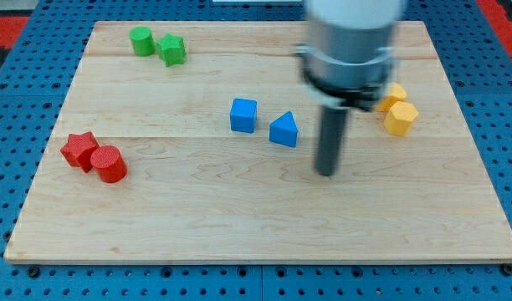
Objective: Slightly touch the yellow heart which is at the yellow hexagon
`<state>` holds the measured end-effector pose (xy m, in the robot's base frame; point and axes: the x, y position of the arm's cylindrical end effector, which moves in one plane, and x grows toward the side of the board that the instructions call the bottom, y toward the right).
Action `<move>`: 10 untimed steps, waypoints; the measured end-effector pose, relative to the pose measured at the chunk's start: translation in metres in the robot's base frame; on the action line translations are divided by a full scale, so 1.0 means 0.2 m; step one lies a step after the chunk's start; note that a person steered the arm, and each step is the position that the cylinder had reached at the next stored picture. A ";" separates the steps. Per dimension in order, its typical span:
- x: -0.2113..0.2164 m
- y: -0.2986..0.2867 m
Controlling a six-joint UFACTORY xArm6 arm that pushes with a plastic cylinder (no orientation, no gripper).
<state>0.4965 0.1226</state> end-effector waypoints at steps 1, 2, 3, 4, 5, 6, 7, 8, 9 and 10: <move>-0.03 0.39; -0.21 0.45; -0.35 0.36; -0.49 0.36; -0.57 0.41; -0.70 0.44; -0.79 0.56; -0.92 0.54; -1.03 0.42; -1.11 0.29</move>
<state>0.2741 0.1812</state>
